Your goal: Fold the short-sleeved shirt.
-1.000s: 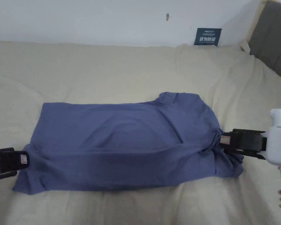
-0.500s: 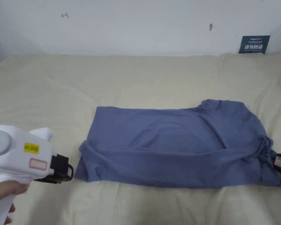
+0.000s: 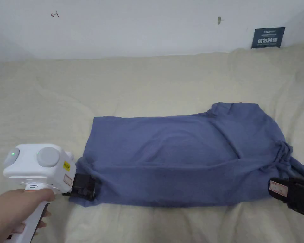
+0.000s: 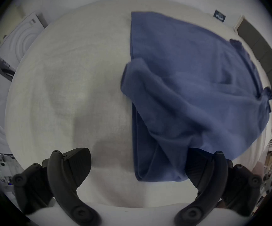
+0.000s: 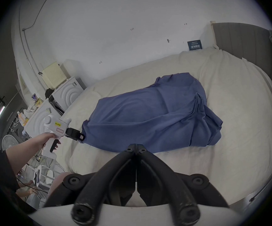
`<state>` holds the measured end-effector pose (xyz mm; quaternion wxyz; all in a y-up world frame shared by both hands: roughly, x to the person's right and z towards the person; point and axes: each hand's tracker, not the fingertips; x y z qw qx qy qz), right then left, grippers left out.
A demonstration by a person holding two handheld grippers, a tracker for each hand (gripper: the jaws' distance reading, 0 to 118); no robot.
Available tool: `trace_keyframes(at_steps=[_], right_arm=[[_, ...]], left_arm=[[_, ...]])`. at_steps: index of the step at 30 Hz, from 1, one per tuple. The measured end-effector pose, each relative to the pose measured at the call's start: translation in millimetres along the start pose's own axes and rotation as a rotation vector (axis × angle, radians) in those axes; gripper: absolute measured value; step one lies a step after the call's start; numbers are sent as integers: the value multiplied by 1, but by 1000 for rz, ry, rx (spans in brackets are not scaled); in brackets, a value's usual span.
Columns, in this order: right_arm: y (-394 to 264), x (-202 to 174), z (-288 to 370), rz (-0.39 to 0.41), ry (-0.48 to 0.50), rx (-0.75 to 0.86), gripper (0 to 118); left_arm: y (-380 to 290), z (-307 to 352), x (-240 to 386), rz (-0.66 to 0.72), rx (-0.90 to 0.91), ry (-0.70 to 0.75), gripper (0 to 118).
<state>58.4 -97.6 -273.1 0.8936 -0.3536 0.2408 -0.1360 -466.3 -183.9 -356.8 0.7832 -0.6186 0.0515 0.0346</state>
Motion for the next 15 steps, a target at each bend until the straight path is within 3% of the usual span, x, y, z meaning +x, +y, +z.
trace_keyframes(at_steps=[3, 4, 5, 6, 7, 8, 9, 13, 15], right_arm=[[-1, 11, -7, 3, -2, -9, 0], [0, 13, -10, 2, -1, -12, 0], [-2, 12, -11, -1, -2, -14, 0], [-1, 14, -13, -5, -4, -15, 0], [0, 16, -14, -10, -6, -14, 0], [2, 18, -14, -19, -7, -11, 0], [0, 17, -12, -32, -6, -4, 0], [3, 27, -4, -80, 5, 18, 0], [9, 34, 3, -93, -3, 34, 0]], left_arm=[[10, -10, 1, -88, 23, 66, 110], [10, -8, 5, -123, 28, 94, 103], [9, -6, 10, -154, 36, 117, 88], [8, 0, 15, -169, 40, 102, 58], [8, 5, 16, -162, 38, 58, 35], [6, 9, 17, -128, 38, -23, 21], [0, 15, 25, -89, 34, -83, 21], [-7, 18, 28, -90, 43, -79, 16], [-2, 19, 15, 9, 53, -146, 13]])
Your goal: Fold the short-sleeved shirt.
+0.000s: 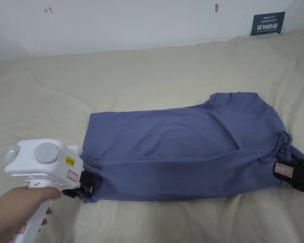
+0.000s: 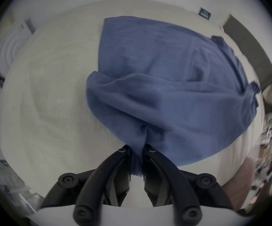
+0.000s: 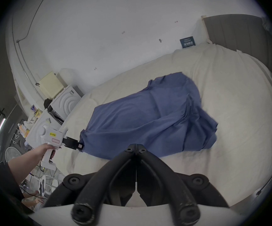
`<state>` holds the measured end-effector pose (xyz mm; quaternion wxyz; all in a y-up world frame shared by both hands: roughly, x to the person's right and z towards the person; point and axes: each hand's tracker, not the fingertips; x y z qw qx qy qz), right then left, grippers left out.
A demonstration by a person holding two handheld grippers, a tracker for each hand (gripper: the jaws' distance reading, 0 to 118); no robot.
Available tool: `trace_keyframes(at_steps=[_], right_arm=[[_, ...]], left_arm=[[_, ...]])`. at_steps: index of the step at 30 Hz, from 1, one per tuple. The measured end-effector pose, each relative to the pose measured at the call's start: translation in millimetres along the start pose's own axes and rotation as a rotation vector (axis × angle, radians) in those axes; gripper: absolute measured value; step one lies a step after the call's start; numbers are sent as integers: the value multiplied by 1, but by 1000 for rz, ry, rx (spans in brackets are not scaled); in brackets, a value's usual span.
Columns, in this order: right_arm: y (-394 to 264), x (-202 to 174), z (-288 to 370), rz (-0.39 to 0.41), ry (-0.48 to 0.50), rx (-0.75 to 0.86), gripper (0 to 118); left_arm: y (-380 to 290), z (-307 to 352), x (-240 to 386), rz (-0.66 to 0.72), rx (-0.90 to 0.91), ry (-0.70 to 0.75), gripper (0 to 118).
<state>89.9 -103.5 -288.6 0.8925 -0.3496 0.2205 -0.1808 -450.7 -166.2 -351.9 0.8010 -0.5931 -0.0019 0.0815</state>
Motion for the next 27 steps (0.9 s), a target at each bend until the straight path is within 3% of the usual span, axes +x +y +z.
trace_keyframes(at_steps=[4, 7, 8, 9, 10, 11, 12, 16, 19, 20, 23, 25, 27], right_arm=[[33, 9, 18, 52, -43, 24, 0], [73, 38, 0, 78, -191, -132, 1], [85, 49, -13, 65, -203, -221, 18], [93, 62, -27, 29, -222, -298, 74], [98, 76, -43, -33, -247, -368, 108], [99, 90, -59, -96, -288, -454, 115], [95, 98, -69, -127, -330, -495, 114], [87, 108, -98, -97, -407, -523, 114], [81, 109, -102, -115, -398, -503, 111], [79, 107, -103, -142, -387, -502, 100], [74, 105, -106, -179, -291, -543, 18], [68, 104, -110, -144, -342, -567, 12], [68, 112, -110, -176, -332, -540, 11]], left_arm=[[-7, 24, -4, 37, 50, -56, 11], [-3, 34, -6, 20, 69, -67, 11], [-3, 36, -6, 24, 67, -75, 11], [-3, 36, -4, 28, 65, -78, 11], [-4, 36, -3, 29, 65, -78, 11], [-2, 33, -5, 29, 64, -79, 11], [-3, 32, -2, 23, 64, -72, 11], [-1, 18, -9, 13, 51, -61, 11], [4, 9, -22, 17, 37, -61, 11], [6, 7, -25, 19, 33, -60, 11], [6, 3, -28, 33, 19, -65, 11], [8, 0, -30, 30, 9, -63, 11], [4, -1, -24, 26, -3, -62, 11]])
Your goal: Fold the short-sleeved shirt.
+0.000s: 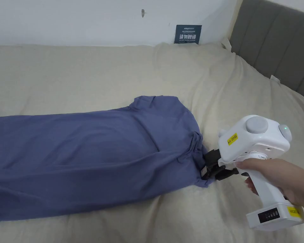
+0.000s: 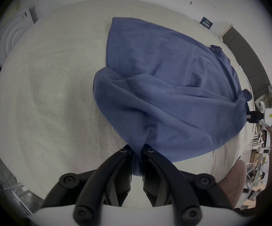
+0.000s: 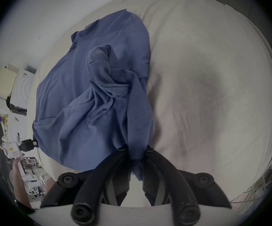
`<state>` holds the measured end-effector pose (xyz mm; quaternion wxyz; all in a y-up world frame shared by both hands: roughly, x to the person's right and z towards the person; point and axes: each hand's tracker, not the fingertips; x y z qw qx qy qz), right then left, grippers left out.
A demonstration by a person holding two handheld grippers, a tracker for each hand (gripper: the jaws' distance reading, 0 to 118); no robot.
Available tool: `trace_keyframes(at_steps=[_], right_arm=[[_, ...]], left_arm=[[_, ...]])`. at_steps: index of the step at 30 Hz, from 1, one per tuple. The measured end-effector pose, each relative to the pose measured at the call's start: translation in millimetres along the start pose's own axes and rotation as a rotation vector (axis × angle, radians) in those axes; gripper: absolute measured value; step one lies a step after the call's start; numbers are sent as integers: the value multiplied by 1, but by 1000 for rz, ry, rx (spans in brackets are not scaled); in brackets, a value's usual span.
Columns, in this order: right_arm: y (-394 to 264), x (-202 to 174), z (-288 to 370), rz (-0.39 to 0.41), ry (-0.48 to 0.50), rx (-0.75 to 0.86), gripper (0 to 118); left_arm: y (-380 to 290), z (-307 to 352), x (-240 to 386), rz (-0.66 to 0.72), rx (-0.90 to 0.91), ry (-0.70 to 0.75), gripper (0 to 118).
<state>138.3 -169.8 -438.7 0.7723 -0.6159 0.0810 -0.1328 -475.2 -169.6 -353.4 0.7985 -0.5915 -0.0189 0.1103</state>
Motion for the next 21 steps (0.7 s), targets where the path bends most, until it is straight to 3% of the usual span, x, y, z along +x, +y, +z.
trace_keyframes(at_steps=[4, 9, 21], right_arm=[[5, 10, 11, -28, 46, 17, 8], [-6, 13, 56, 9, 152, 54, 8], [-76, 28, 142, 63, 254, 66, 8]], left_arm=[[-4, 7, 2, 16, 2, -12, 11], [-4, 30, 1, 37, 22, -24, 11], [-51, 100, -24, 46, 44, -102, 11]])
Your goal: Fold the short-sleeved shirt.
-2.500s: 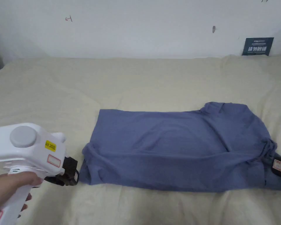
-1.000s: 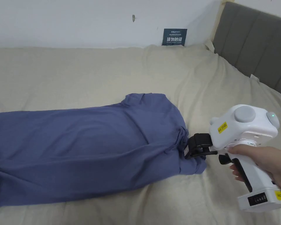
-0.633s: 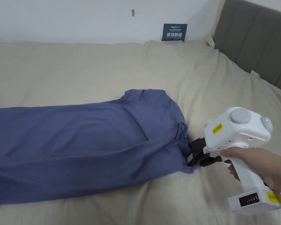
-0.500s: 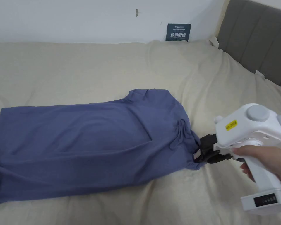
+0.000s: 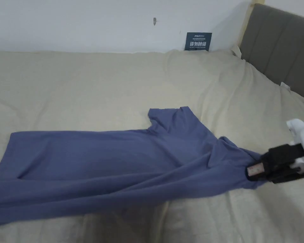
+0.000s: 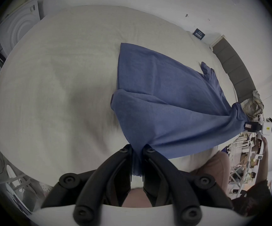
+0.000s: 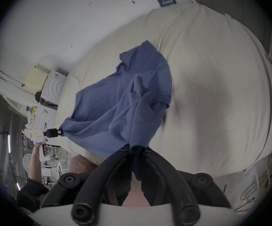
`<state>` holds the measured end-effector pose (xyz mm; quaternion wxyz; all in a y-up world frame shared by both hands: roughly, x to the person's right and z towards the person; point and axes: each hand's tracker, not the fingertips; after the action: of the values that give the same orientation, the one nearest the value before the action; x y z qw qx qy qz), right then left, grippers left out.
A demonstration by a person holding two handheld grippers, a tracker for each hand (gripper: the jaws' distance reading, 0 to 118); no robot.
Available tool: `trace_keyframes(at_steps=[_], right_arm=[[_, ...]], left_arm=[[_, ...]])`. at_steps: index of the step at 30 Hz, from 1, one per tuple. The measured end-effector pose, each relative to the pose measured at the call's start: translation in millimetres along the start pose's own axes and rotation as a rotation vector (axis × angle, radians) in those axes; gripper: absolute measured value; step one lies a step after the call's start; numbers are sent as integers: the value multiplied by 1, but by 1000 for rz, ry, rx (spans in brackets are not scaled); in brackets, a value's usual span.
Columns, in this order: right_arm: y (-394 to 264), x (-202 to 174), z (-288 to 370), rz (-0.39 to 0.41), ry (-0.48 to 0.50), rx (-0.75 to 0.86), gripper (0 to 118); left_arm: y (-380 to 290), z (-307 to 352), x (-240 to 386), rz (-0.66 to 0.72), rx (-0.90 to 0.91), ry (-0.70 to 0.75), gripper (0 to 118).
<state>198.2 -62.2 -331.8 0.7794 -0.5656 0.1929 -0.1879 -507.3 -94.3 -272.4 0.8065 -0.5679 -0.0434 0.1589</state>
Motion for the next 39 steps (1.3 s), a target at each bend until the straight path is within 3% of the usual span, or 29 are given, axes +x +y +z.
trace_keyframes(at_steps=[5, 8, 9, 10, 11, 12, 13, 15, 18, 22, 23, 24, 25, 26, 27, 28, 31, 34, 37, 39], right_arm=[[-38, 23, -28, -4, -79, -90, 8], [-46, 43, -63, -59, -112, -104, 8], [-48, 49, -70, -70, -110, -98, 12], [-49, 56, -74, -72, -111, -97, 26], [-52, 58, -75, -73, -160, -89, 49], [-55, 58, -71, -56, -231, -66, 84], [-57, 57, -65, -31, -285, -51, 98], [-60, 61, -45, 22, -329, 21, 98], [-68, 36, -14, 52, -274, 197, 98], [-82, -18, -6, 96, -125, 337, 96], [-88, -32, -9, 125, -89, 370, 88], [-95, -45, -12, 164, -56, 421, 73], [-103, -56, -13, 202, -49, 467, 42], [-111, -79, -18, 262, -41, 500, 0], [-119, -92, -23, 305, -53, 547, 0], [-127, -98, -19, 301, -143, 624, 0], [-138, -121, -26, 342, -42, 642, 0], [-131, -131, -27, 423, -68, 646, 0], [-122, -140, -26, 435, -82, 638, 0], [-101, -132, -34, 428, -68, 614, 0]], left_arm=[[-45, -25, -2, -19, -69, -16, 11], [-60, -54, -5, -15, -98, -22, 11], [-61, -61, -8, -16, -103, -6, 11], [-62, -63, -11, -17, -103, -5, 12], [-62, -66, -21, -1, -92, -24, 18], [-62, -61, -24, 14, -78, -43, 37], [-63, -53, -24, 15, -62, -47, 62], [-70, -33, -16, -18, 18, -10, 118], [-73, -4, -6, -34, 198, 22, 116], [-80, 18, 23, 24, 337, -106, 116], [-85, 22, 36, 15, 363, -110, 112], [-92, 25, 47, -21, 401, -137, 89], [-98, 29, 58, -87, 474, -151, 53], [-105, 32, 69, -120, 518, -141, 7], [-109, 27, 73, -144, 548, -114, 0], [-114, 25, 80, -150, 565, -88, 0], [-122, 22, 84, -144, 598, -99, 0], [-106, 29, 90, -124, 657, -87, 0], [-29, 35, 81, -129, 633, -75, 0], [40, 28, 83, -82, 421, -40, 0]])
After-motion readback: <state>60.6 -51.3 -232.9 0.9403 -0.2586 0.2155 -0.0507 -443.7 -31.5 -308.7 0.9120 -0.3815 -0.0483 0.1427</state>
